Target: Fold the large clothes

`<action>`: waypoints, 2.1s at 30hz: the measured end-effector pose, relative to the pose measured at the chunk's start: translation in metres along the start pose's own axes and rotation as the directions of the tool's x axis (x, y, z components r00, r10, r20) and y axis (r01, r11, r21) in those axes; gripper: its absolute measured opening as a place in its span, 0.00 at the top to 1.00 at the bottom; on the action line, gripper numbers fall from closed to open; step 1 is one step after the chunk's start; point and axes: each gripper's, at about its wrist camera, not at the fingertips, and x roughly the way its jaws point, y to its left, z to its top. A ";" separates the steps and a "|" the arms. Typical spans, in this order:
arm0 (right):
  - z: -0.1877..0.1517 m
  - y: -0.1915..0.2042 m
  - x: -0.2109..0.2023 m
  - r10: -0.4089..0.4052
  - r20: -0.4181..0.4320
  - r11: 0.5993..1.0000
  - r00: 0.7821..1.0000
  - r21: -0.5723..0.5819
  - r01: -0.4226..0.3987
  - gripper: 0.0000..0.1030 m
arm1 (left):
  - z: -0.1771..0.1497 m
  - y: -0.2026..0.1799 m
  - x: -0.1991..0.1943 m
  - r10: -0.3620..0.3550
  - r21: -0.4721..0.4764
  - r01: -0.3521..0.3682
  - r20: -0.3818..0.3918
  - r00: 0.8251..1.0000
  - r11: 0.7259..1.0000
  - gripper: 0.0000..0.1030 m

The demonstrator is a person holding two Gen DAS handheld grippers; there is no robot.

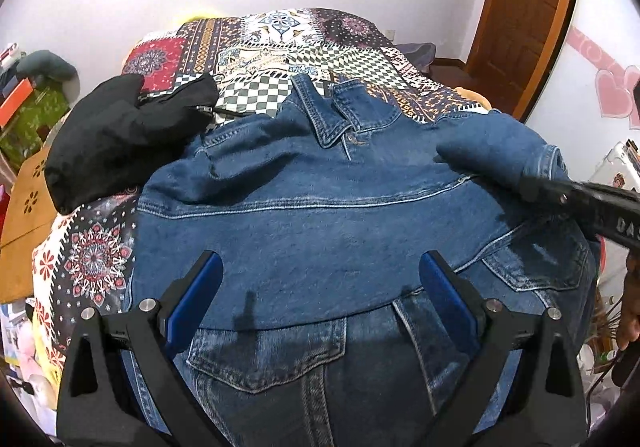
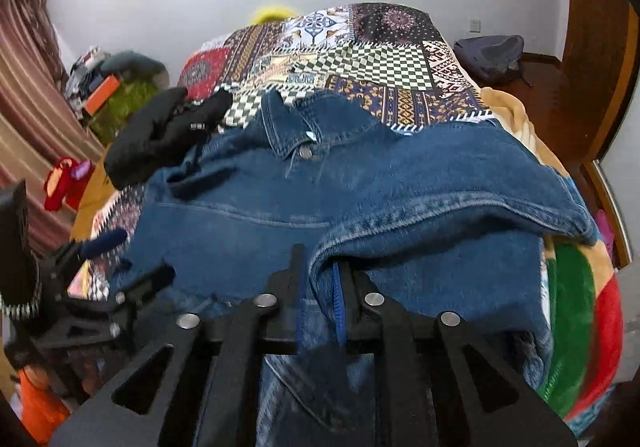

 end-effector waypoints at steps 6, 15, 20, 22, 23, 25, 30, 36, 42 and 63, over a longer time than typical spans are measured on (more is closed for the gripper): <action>-0.006 -0.004 -0.028 -0.038 0.044 0.999 0.998 -0.016 0.038 0.55 | 0.000 -0.001 -0.003 0.001 -0.012 -0.001 0.006 1.000 1.000 0.04; 0.005 -0.056 -0.065 -0.103 0.157 0.981 0.982 0.182 0.074 0.41 | 0.004 -0.013 -0.010 0.014 0.024 -0.015 0.037 0.999 1.000 0.04; 0.005 -0.104 -0.057 -0.106 0.136 0.927 0.985 0.372 0.048 0.41 | 0.006 -0.018 -0.008 0.008 0.027 -0.009 0.034 0.999 1.000 0.04; 0.003 -0.121 -0.048 -0.063 0.124 0.896 0.990 0.444 0.001 0.41 | 0.006 -0.019 -0.006 0.011 0.030 -0.012 0.029 1.000 0.999 0.04; 0.001 -0.129 -0.042 -0.040 0.114 0.874 0.993 0.485 -0.021 0.41 | 0.006 -0.020 -0.005 0.011 0.030 -0.012 0.026 1.000 0.999 0.04; -0.005 -0.142 -0.031 -0.007 0.099 0.832 0.995 0.552 -0.049 0.41 | 0.006 -0.020 -0.002 0.011 0.028 -0.011 0.018 1.000 1.000 0.04; -0.012 -0.165 -0.010 0.004 0.089 0.760 0.996 0.647 -0.061 0.41 | 0.007 -0.018 0.007 0.007 0.016 -0.006 -0.004 1.000 1.000 0.04; -0.004 -0.180 0.000 -0.083 0.102 0.734 0.991 0.679 -0.009 0.41 | 0.007 -0.018 0.016 0.009 0.013 -0.009 -0.020 1.000 1.000 0.04; 0.005 -0.172 0.001 -0.103 0.114 0.765 0.988 0.644 0.006 0.87 | 0.007 -0.014 0.021 0.011 -0.001 -0.011 -0.028 1.000 1.000 0.04; 0.069 0.064 -0.022 0.071 0.256 0.997 0.964 -0.004 -0.073 0.93 | -0.003 0.041 -0.048 -0.007 -0.048 0.013 0.133 0.991 0.999 0.04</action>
